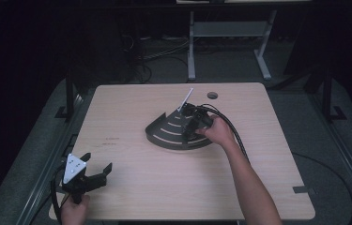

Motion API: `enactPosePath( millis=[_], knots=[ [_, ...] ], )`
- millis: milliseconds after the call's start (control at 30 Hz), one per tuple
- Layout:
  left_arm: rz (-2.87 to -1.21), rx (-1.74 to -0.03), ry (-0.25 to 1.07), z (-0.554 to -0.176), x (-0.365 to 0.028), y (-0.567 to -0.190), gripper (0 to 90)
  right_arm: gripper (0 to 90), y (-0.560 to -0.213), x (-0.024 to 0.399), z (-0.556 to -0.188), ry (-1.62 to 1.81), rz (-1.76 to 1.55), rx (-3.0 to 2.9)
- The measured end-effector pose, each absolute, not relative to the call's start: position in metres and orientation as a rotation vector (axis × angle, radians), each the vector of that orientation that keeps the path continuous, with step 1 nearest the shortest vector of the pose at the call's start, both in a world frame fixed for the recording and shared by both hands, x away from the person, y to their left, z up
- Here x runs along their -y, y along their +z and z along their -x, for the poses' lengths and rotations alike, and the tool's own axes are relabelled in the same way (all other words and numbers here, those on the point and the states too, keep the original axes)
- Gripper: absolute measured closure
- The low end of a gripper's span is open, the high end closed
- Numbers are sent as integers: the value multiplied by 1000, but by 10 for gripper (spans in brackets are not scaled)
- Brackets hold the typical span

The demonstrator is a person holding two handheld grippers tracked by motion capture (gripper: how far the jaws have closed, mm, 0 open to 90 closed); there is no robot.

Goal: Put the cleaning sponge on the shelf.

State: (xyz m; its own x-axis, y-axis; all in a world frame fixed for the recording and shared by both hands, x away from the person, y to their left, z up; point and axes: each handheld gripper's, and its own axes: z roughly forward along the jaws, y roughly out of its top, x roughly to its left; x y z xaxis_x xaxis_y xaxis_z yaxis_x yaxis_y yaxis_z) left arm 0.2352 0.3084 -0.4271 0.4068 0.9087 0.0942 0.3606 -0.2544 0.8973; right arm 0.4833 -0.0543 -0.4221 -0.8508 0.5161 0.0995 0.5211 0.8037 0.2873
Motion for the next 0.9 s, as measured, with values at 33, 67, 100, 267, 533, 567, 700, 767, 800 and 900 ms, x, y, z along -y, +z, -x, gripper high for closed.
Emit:
enactPosePath(
  millis=[33, 67, 100, 267, 533, 567, 700, 767, 800, 900],
  knots=[
    [-1810, -1098, 808, -235, -308, -427, 138, 337, -422, 54, -483, -481, 853, 2967],
    [-1809, -1098, 808, -235, -308, -427, 138, 336, -423, 54, -483, -483, 853, 2963],
    [-1809, -1097, 809, -235, -308, -427, 138, 336, -423, 53, -483, -483, 852, 2962],
    [-1808, -1102, 810, -235, -309, -427, 138, 335, -424, 51, -483, -482, 847, 2966],
    [-1808, -1101, 811, -235, -309, -427, 138, 335, -426, 52, -483, -476, 855, 2955],
    [-1808, -1102, 811, -235, -309, -427, 138, 335, -426, 53, -483, -479, 854, 2955],
    [-1805, -1101, 811, -235, -309, -427, 138, 332, -429, 55, -484, -490, 869, 2943],
    [-1808, -1100, 811, -235, -309, -427, 138, 329, -432, 56, -485, -489, 879, 2932],
    [-1808, -1100, 812, -235, -309, -427, 138, 329, -432, 57, -485, -495, 877, 2930],
    [-1809, -1102, 811, -235, -309, -427, 138, 326, -432, 58, -485, -510, 882, 2923]
  ],
)
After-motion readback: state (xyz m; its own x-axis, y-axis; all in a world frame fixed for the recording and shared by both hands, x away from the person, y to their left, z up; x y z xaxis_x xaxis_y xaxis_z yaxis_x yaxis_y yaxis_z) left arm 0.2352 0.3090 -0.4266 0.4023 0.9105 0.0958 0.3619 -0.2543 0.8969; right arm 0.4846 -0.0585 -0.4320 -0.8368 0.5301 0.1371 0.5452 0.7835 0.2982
